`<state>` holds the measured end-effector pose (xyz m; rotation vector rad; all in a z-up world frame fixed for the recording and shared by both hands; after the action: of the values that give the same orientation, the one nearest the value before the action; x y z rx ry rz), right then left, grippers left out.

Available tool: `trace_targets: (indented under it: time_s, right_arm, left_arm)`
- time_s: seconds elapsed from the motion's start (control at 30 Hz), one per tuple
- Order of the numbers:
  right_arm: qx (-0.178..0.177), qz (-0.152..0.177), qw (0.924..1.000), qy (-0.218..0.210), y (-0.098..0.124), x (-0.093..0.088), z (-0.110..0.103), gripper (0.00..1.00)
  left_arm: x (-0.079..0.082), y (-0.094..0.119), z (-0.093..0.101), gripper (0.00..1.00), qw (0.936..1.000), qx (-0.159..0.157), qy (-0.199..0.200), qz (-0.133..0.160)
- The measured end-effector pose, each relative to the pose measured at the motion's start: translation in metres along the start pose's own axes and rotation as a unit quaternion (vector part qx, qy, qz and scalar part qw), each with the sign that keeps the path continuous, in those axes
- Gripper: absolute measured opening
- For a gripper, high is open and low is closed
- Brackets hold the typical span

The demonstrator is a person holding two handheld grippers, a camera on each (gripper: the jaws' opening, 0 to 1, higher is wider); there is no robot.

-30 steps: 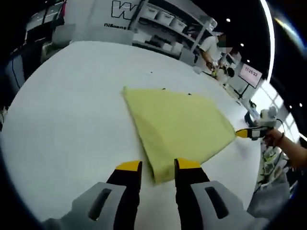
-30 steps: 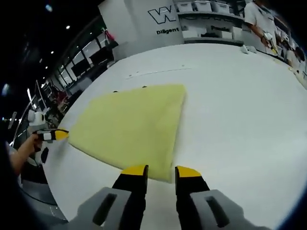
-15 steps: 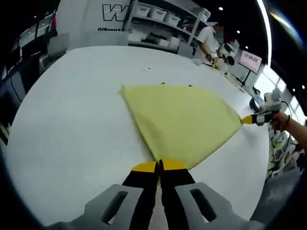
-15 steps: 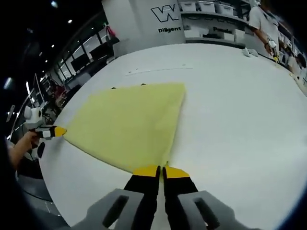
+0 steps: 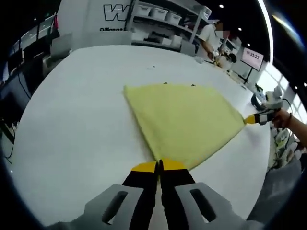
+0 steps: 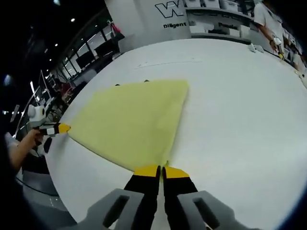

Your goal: Fold the garment on the visible template until the final outline fits inside the template.

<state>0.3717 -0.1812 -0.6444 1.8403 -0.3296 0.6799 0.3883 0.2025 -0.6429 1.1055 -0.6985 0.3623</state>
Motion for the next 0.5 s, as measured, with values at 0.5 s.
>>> trace_targets:
  time_s: [0.5]
  right_arm:
    - [0.017,-0.011,0.9997,0.012,0.005,-0.014,-0.022,0.0]
  left_arm:
    - [-0.019,0.021,-0.006,0.01,0.9997,0.008,0.022,0.004]
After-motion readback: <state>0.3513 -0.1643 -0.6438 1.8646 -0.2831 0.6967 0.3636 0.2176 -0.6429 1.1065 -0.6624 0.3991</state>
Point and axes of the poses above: the point that each gripper's makers call its tool centre point, and the gripper's own axes: y roughly backward along the fingers, z roughly to its right, x roughly out of its top, the point moved 3 cm from there along y, roughly backward along the fingers, and after that the axes turned 2 degrees about y, right-handed, at the moved point
